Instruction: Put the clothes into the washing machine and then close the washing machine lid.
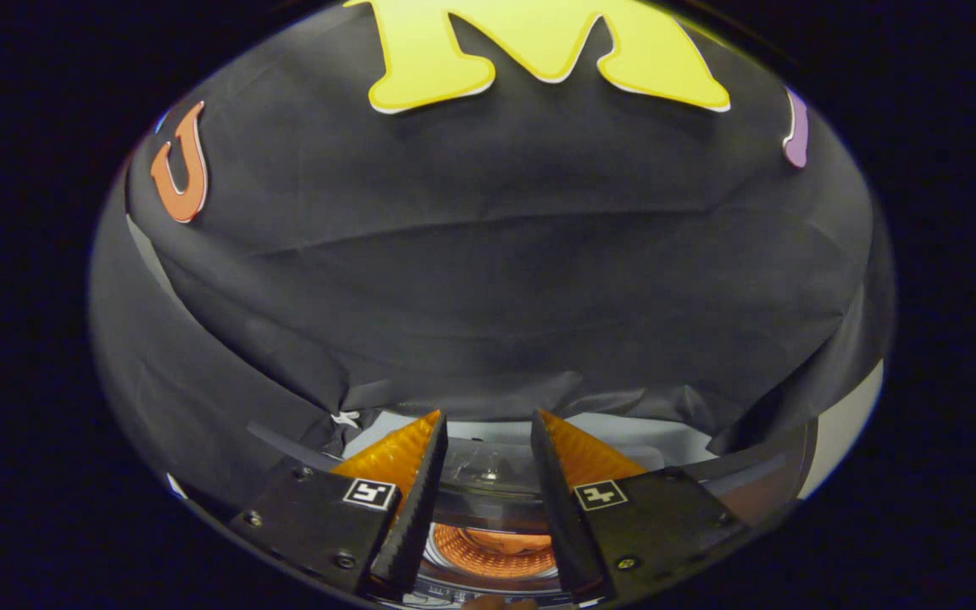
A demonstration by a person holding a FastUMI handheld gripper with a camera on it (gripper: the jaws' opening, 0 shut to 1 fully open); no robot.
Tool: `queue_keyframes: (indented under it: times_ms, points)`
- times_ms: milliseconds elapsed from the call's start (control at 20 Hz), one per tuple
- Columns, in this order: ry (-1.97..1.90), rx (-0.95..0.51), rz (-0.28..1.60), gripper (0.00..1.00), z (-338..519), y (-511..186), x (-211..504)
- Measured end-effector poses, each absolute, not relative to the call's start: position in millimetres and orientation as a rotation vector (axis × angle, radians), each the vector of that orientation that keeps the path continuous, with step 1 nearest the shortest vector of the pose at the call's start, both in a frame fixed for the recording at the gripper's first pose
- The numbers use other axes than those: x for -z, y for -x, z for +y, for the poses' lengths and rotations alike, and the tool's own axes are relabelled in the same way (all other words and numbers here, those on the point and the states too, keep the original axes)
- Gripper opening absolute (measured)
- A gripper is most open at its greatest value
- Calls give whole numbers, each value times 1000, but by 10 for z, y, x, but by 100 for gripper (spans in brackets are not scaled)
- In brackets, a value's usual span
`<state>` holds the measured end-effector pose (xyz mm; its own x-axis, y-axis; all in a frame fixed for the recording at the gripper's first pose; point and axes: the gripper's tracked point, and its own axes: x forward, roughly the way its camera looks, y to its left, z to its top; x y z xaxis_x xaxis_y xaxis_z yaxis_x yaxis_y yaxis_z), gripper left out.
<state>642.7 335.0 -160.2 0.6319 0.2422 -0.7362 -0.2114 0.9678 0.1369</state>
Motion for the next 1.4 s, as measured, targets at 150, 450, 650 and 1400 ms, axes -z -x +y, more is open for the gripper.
queue_keyframes:
  times_ms: [150, 450, 650, 1400]
  points:
    - [-40, -260, 863, 63, 3353, -6407, 1625]
    - [-59, -292, 891, 63, 3368, -6361, 1654]
    - [-61, -299, 888, 63, 3354, -6223, 1649]
    - [-63, -336, 854, 63, 3281, -5121, 1978]
